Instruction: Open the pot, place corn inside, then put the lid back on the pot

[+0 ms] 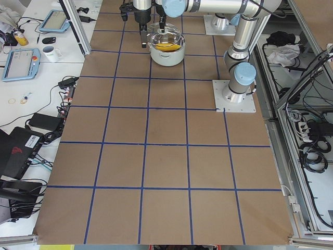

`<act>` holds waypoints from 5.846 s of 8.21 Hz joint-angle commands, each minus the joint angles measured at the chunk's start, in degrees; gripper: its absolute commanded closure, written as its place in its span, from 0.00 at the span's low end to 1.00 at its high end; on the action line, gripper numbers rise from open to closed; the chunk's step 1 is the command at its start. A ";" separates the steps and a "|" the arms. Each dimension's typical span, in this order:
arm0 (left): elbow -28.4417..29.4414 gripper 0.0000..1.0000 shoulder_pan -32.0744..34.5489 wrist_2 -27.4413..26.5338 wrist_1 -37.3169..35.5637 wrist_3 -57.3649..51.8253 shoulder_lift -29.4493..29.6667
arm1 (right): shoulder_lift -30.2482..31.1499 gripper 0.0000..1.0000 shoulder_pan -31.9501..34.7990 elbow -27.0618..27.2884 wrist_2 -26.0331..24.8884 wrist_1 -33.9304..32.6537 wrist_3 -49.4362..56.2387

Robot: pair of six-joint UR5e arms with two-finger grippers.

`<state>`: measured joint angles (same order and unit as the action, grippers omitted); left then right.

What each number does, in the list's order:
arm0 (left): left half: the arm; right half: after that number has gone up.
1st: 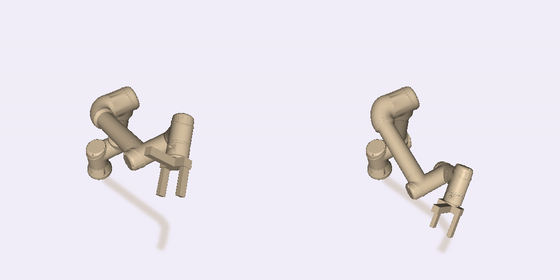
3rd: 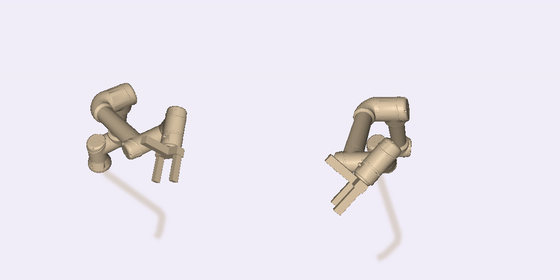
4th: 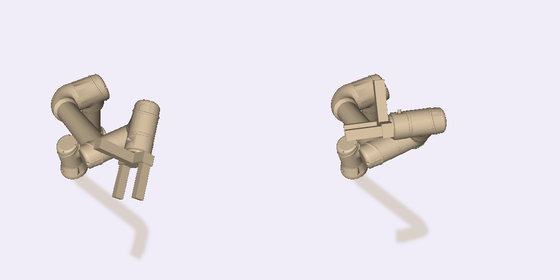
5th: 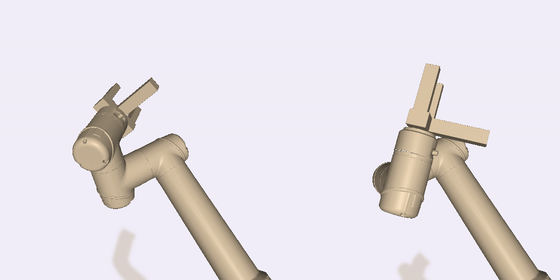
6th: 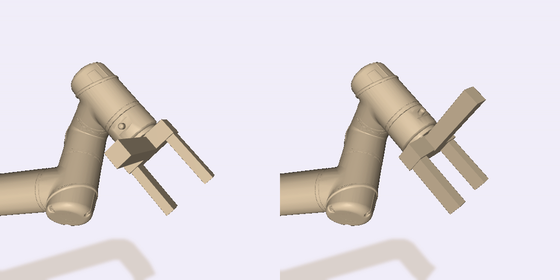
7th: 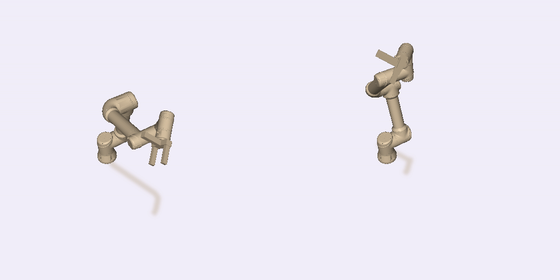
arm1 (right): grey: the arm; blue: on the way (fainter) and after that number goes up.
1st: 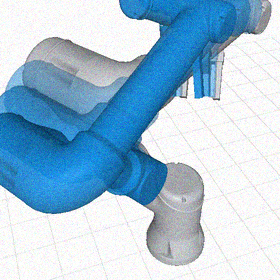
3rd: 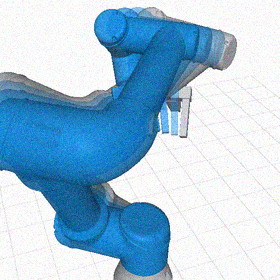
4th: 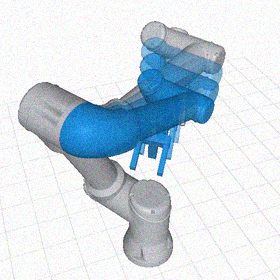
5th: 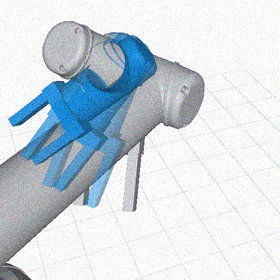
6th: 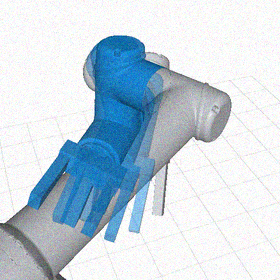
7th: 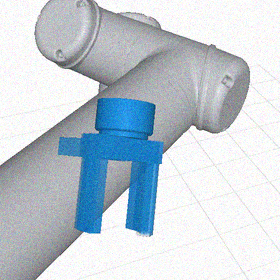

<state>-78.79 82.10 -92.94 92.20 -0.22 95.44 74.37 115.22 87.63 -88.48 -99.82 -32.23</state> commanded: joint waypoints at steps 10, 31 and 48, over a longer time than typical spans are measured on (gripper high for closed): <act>-0.67 0.00 7.02 2.24 -0.35 0.04 -0.69 | -0.55 0.79 1.85 1.93 2.25 -0.37 0.15; -2.07 0.00 7.11 2.07 -0.35 -0.13 -0.34 | -0.46 0.79 1.85 2.72 2.53 0.24 1.38; -2.07 0.00 7.29 2.07 0.09 0.04 -0.78 | 18.06 0.00 -18.74 1.76 -1.78 12.68 26.88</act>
<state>-80.86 89.38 -90.85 92.33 -0.24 94.71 87.23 105.98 89.64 -90.05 -93.94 -16.68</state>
